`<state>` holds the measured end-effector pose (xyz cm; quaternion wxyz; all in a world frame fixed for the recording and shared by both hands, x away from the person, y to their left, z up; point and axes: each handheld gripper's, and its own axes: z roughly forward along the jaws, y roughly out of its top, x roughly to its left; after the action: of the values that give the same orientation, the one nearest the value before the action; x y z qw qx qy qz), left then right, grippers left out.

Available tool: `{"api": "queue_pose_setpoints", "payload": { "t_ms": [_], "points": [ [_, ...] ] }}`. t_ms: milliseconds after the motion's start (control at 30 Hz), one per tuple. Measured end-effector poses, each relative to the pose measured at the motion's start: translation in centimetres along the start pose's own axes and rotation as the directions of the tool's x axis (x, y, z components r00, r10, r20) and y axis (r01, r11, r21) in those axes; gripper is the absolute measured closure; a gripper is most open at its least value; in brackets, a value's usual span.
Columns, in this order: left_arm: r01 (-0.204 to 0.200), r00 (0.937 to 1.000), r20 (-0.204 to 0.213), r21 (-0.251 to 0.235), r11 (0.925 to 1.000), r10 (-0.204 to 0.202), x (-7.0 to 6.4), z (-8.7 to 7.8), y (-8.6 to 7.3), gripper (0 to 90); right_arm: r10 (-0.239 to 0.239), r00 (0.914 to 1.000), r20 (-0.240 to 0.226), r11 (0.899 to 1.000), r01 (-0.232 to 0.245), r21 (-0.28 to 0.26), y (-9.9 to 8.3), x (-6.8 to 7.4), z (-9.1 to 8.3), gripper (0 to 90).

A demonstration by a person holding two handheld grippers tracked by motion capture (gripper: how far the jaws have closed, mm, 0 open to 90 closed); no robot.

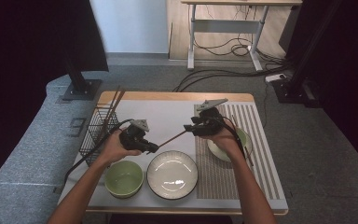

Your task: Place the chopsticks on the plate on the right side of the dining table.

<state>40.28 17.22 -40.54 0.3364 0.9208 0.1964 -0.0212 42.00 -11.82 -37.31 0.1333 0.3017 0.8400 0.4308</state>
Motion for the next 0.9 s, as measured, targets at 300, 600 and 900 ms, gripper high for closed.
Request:
{"api": "queue_pose_setpoints", "payload": {
  "t_ms": [300,600,900],
  "points": [
    [0.002,0.9999,0.015,-0.015,0.9999,-0.002,0.1,-0.2,0.0,86.6,-0.038,0.9992,-0.016,0.999,0.038,0.018,-0.2,0.1,-0.1,50.4],
    [0.024,0.9985,0.051,-0.054,0.9982,-0.021,0.5,-0.4,0.1,86.5,-0.041,0.9990,-0.018,0.998,0.042,0.039,-0.9,-0.3,-0.1,49.7],
    [0.030,0.9966,0.079,-0.064,0.9975,-0.025,0.7,-0.4,0.1,86.6,-0.062,0.9977,-0.026,0.997,0.063,0.047,-1.3,-0.5,-0.3,49.8]
  ]
}}
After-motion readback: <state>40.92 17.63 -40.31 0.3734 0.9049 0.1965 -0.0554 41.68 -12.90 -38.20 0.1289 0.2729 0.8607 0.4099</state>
